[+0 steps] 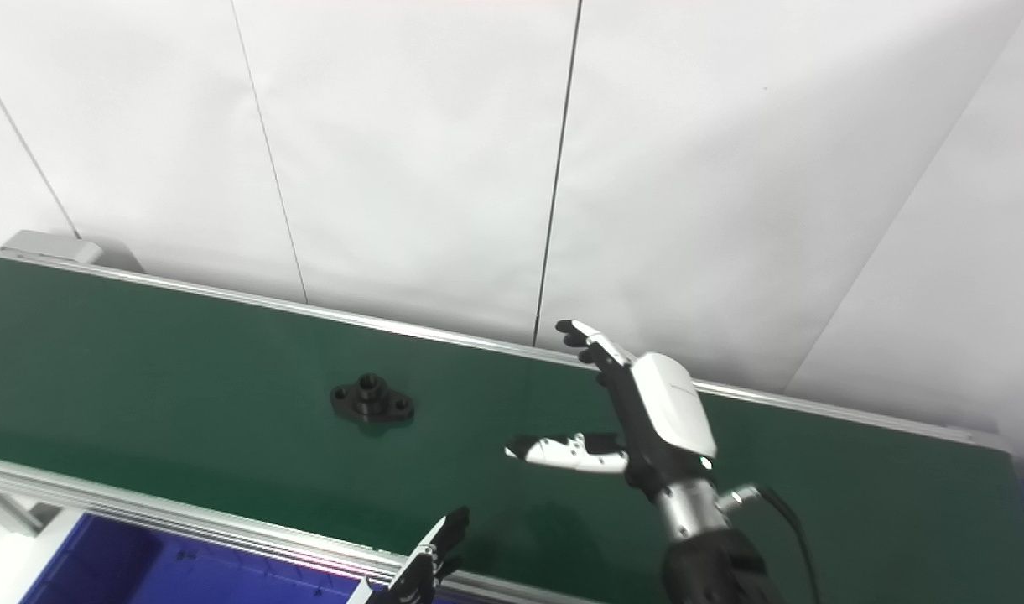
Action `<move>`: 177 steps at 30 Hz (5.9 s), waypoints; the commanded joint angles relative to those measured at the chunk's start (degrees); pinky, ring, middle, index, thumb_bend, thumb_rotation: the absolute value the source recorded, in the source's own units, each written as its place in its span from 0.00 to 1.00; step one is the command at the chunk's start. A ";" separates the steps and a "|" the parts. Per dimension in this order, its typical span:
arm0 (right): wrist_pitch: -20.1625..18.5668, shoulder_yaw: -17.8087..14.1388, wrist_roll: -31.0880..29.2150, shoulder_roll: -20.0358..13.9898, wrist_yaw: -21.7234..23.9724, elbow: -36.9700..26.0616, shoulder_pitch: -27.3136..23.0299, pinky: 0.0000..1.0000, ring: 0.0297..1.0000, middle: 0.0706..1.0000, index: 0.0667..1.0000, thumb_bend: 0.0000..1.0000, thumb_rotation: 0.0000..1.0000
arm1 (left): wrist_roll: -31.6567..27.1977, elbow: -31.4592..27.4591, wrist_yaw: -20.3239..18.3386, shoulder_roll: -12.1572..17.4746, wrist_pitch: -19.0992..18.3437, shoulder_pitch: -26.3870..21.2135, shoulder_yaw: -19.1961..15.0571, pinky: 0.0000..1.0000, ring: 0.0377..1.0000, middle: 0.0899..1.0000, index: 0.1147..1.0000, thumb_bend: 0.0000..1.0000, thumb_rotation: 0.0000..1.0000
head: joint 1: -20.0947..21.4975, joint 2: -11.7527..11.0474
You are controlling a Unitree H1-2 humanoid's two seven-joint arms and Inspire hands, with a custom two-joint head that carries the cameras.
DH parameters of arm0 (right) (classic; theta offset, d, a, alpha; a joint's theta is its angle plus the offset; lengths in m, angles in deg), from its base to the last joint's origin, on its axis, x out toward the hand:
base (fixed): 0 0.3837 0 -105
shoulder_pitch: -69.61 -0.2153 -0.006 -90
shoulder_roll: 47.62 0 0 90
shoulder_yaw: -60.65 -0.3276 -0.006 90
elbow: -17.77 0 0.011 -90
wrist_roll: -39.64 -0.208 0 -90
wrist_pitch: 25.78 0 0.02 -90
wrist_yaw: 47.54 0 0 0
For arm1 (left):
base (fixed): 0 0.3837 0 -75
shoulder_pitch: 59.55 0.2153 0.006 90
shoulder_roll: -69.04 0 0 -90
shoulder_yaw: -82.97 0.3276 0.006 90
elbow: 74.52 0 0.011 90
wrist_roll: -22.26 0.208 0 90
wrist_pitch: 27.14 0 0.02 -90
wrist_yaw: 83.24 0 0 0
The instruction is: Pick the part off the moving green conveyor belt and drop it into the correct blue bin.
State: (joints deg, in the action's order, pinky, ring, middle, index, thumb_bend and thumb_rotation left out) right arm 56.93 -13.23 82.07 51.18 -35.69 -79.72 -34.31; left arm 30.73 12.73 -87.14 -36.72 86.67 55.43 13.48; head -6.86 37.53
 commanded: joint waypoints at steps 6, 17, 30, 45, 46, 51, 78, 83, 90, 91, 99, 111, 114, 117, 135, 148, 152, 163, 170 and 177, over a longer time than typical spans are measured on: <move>-2.42 3.51 3.77 2.97 -1.18 6.74 -8.68 0.64 0.75 0.79 0.84 1.00 0.70 | 0.65 -0.72 -0.09 -0.89 0.97 0.06 0.78 0.94 1.00 0.99 0.99 0.93 0.71 | -0.22 0.24; -2.98 9.68 6.23 5.67 -4.33 25.05 -16.18 0.59 0.71 0.77 0.83 1.00 0.67 | 3.65 -1.17 0.67 -1.64 1.69 0.67 1.59 0.94 1.00 0.99 0.98 0.91 0.72 | -2.20 0.69; -4.67 17.49 12.73 7.58 -6.91 32.94 -20.13 0.59 0.71 0.77 0.83 1.00 0.62 | 4.03 -2.48 0.73 -2.51 0.97 1.57 2.70 0.93 1.00 0.99 0.98 0.92 0.72 | -3.50 1.34; -4.28 18.96 12.82 8.52 -7.91 37.25 -21.86 0.59 0.71 0.78 0.82 1.00 0.64 | 4.47 -3.29 0.83 -3.06 1.17 2.72 3.73 0.93 1.00 0.99 0.98 0.91 0.71 | -4.60 1.97; -4.44 19.29 13.25 8.37 -7.78 37.27 -21.95 0.58 0.70 0.78 0.82 1.00 0.63 | 4.58 -3.50 0.83 -3.10 1.06 2.85 3.80 0.93 1.00 0.99 0.98 0.90 0.71 | -4.67 2.14; -6.03 21.98 17.26 7.43 -8.40 39.12 -22.29 0.40 0.46 0.57 0.70 0.83 0.44 | 4.33 -4.31 0.60 -3.17 0.48 3.35 4.01 0.93 1.00 1.00 0.98 0.90 0.71 | -4.76 2.29; -13.97 26.10 21.42 4.99 -18.79 47.11 -17.61 0.03 0.07 0.11 0.44 0.52 0.12 | 5.29 -6.91 0.37 -2.39 -0.84 4.66 4.09 0.95 1.00 0.99 0.98 0.87 0.70 | -4.67 4.00; -12.13 22.70 16.89 3.94 -18.60 40.16 -14.58 0.05 0.09 0.13 0.44 0.51 0.12 | 3.93 -7.45 -0.02 -1.98 -1.57 4.77 3.93 0.95 1.00 0.99 0.98 0.87 0.69 | -2.79 4.81; -13.09 18.73 13.81 0.85 -16.41 23.83 -9.38 0.11 0.14 0.20 0.45 0.51 0.13 | 2.08 -9.98 -0.54 -1.01 -3.52 5.22 3.43 0.98 1.00 1.00 1.00 0.88 0.74 | 1.57 6.54; -13.68 18.29 13.99 0.47 -15.39 20.94 -8.62 0.11 0.14 0.20 0.45 0.51 0.13 | 1.67 -10.55 -0.57 -0.71 -3.89 5.33 3.22 0.98 1.00 1.00 1.00 0.89 0.74 | 3.80 7.46; -18.08 15.35 18.17 -1.85 -4.65 -3.08 -1.72 0.11 0.14 0.19 0.45 0.50 0.14 | -2.24 -14.95 -1.26 2.07 -6.84 5.32 0.85 1.00 1.00 1.00 1.00 0.92 0.83 | 13.39 11.32; -16.96 10.55 27.68 -0.17 10.16 -27.36 11.26 0.10 0.14 0.18 0.45 0.50 0.14 | -7.40 -21.82 -3.86 6.95 -13.34 3.58 -3.59 1.00 1.00 1.00 1.00 0.96 0.87 | 25.18 17.72; -16.65 9.56 30.32 0.80 14.39 -32.12 16.33 0.10 0.13 0.18 0.45 0.50 0.14 | -8.27 -22.77 -4.25 7.38 -14.56 3.13 -4.43 1.00 1.00 1.00 1.00 0.98 0.87 | 25.75 18.32; -15.65 8.73 32.97 1.94 18.63 -35.80 21.10 0.11 0.14 0.20 0.45 0.50 0.14 | -9.23 -23.44 -4.58 7.71 -15.58 2.81 -5.03 1.00 1.00 1.00 1.00 0.98 0.87 | 26.49 19.05; -7.91 7.24 33.62 1.94 14.01 -27.33 39.90 0.13 0.17 0.23 0.45 0.50 0.14 | -8.81 -24.41 -4.69 7.04 -17.75 2.36 -5.42 1.00 1.00 1.00 1.00 0.95 0.88 | 25.65 19.99; -7.21 7.18 45.35 2.40 26.53 -26.59 39.16 0.55 0.64 0.73 0.80 0.99 0.67 | -7.98 -24.59 -4.71 6.36 -18.27 2.59 -5.07 1.00 1.00 1.00 1.00 0.98 0.88 | 24.37 19.94; -6.39 6.72 46.40 2.82 30.17 -27.32 39.01 0.62 0.70 0.77 0.84 1.00 0.71 | -7.97 -24.48 -4.88 6.36 -18.26 2.64 -5.00 1.00 1.00 1.00 1.00 0.98 0.88 | 24.08 19.93; -5.68 5.05 45.00 3.86 31.57 -28.01 39.22 0.63 0.70 0.77 0.82 1.00 0.70 | -7.63 -24.10 -4.94 6.42 -18.67 2.85 -4.68 1.00 1.00 1.00 1.00 1.00 0.87 | 22.79 19.56; -2.35 3.29 18.01 1.41 24.60 -30.53 41.11 0.61 0.72 0.77 0.79 0.89 0.72 | -7.37 -23.17 -5.08 6.73 -17.09 3.43 -4.21 1.00 1.00 1.00 1.00 1.00 0.87 | 20.28 17.99; 3.81 1.28 -16.47 12.41 7.65 -31.58 50.25 0.54 0.62 0.68 0.71 0.72 0.77 | -7.31 -21.52 -5.18 7.47 -15.27 4.48 -4.05 1.00 1.00 1.00 1.00 0.99 0.87 | 18.73 15.41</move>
State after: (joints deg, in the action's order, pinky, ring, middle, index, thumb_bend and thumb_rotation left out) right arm 51.44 -12.02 80.16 57.43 -17.87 -108.74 11.69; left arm 22.88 -7.28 -91.73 -29.91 67.37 58.88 9.21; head 11.96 53.01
